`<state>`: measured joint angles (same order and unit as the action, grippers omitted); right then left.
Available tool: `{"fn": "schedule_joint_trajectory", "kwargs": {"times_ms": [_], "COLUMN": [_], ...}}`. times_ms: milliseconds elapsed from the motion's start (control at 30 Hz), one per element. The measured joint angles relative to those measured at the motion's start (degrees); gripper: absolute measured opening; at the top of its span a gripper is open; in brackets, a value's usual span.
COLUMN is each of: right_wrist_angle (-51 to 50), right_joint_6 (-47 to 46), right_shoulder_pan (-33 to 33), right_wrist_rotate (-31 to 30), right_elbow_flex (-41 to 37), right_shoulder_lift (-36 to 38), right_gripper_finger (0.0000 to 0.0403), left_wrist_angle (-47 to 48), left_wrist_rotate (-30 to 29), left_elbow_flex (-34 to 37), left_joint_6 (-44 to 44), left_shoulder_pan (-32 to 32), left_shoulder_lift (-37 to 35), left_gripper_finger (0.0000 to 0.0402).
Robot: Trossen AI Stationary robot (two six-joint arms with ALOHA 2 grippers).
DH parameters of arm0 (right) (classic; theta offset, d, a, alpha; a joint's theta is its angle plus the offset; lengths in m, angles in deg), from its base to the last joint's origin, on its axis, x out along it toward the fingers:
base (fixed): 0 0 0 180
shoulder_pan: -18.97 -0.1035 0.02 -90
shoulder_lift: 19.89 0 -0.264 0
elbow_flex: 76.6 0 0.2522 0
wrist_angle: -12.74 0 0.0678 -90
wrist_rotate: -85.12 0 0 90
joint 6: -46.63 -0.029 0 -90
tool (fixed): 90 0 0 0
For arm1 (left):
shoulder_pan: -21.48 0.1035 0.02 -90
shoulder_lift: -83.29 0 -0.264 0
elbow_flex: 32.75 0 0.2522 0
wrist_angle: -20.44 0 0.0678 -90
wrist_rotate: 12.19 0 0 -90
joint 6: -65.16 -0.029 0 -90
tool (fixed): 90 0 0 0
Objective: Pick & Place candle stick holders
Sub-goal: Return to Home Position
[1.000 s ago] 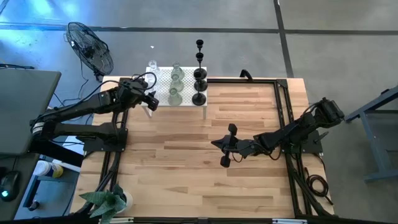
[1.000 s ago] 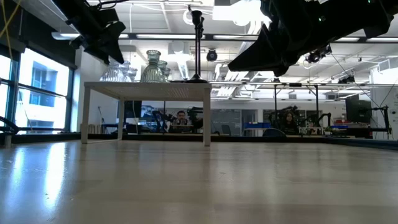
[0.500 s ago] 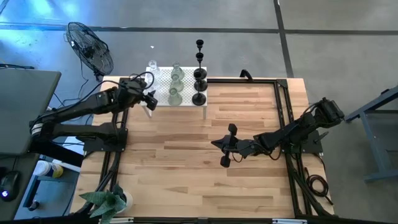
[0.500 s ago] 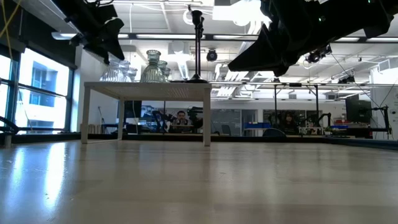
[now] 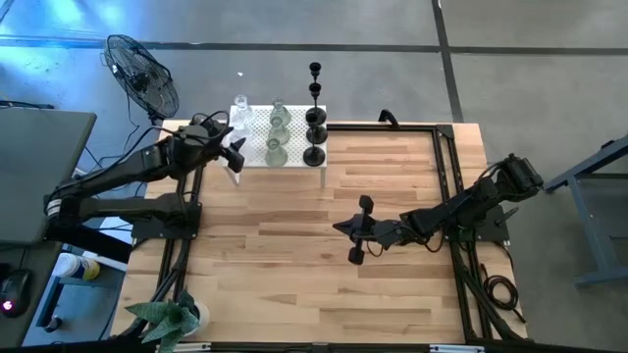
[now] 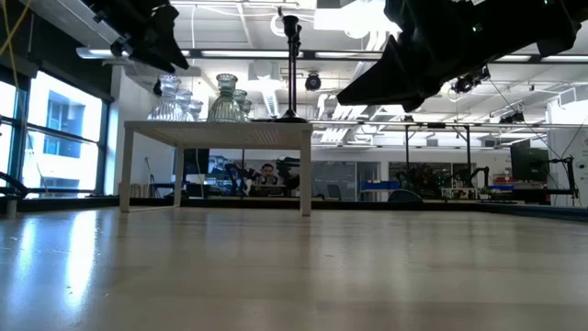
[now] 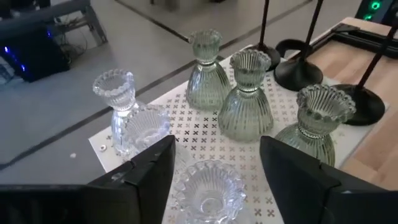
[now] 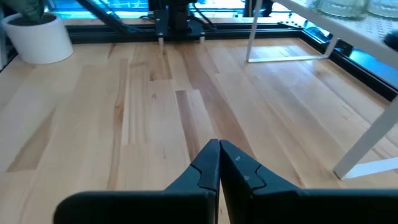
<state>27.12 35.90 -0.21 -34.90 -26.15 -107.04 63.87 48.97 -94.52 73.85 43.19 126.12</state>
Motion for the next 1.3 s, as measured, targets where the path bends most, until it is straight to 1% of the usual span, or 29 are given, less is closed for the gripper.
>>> {"fn": "schedule_joint_trajectory", "kwargs": {"times_ms": [67, 133, 233, 300, 467, 533, 600, 667, 767, 900, 1000, 1100, 1200, 1300], "right_wrist_angle": [0.0, 0.0, 0.0, 0.0, 0.0, 1.2, 4.8, 8.8, 12.8, 13.0, 11.6, 11.3, 10.3, 8.4], "right_joint_6": [0.7, 1.4, 3.5, 4.7, 9.4, 11.2, 12.2, 12.3, 12.2, 11.3, 11.2, 11.2, 11.2, 11.2], "right_shoulder_pan": [0.0, 0.0, 0.0, 0.0, 0.0, 0.1, 0.7, 1.6, 3.2, 5.3, 6.6, 7.7, 8.3, 8.8], "right_wrist_rotate": [0.9, 1.5, 1.5, 2.1, 5.2, 7.5, 9.3, 11.0, 13.5, 17.6, 19.2, 20.2, 21.0, 21.1], "right_elbow_flex": [0.0, 0.0, 0.0, 0.0, 0.0, -1.3, -4.3, -8.9, -15.9, -23.0, -27.4, -31.3, -34.2, -36.1], "right_shoulder_lift": [0.0, 0.0, 0.0, 0.3, 2.3, 3.7, 5.6, 8.6, 14.7, 25.3, 33.5, 40.7, 46.7, 51.3], "right_gripper_finger": [0.0001, 0.0001, 0.0002, 0.0001, 0.0001, 0.0001, 0.0001, 0.0000, 0.0000, 0.0000, 0.0000, 0.0000, 0.0000, 0.0000], "left_wrist_angle": [0.1, -0.1, -0.1, -1.8, -13.8, -19.8, -23.7, -26.5, -30.3, -32.5, -34.1, -36.7, -37.0, -36.8], "left_wrist_rotate": [0.9, 2.0, 2.8, 2.6, -2.0, -2.9, -3.0, -2.3, 2.5, 10.5, 15.3, 18.2, 20.7, 20.9], "left_elbow_flex": [0.0, 0.0, 0.0, 1.0, 8.4, 12.3, 16.0, 19.0, 22.4, 25.3, 27.5, 30.1, 32.2, 34.1], "left_joint_6": [-1.9, -3.7, -5.8, -6.0, -7.8, -8.9, -8.9, -8.0, -6.9, -6.3, -6.7, -6.7, -6.7, -6.7], "left_shoulder_pan": [-0.8, -3.2, -9.3, -15.0, -30.4, -34.6, -37.0, -37.5, -36.3, -32.1, -28.9, -26.5, -24.8, -24.1], "left_shoulder_lift": [-0.9, -1.5, -1.4, -0.6, 1.7, 2.0, 1.9, 1.2, -1.1, -4.2, -7.0, -9.6, -12.4, -15.0], "left_gripper_finger": [0.0212, 0.0185, 0.0134, 0.0098, 0.0020, 0.0006, 0.0007, 0.0009, 0.0002, 0.0001, 0.0001, 0.0001, 0.0001, 0.0001]}}
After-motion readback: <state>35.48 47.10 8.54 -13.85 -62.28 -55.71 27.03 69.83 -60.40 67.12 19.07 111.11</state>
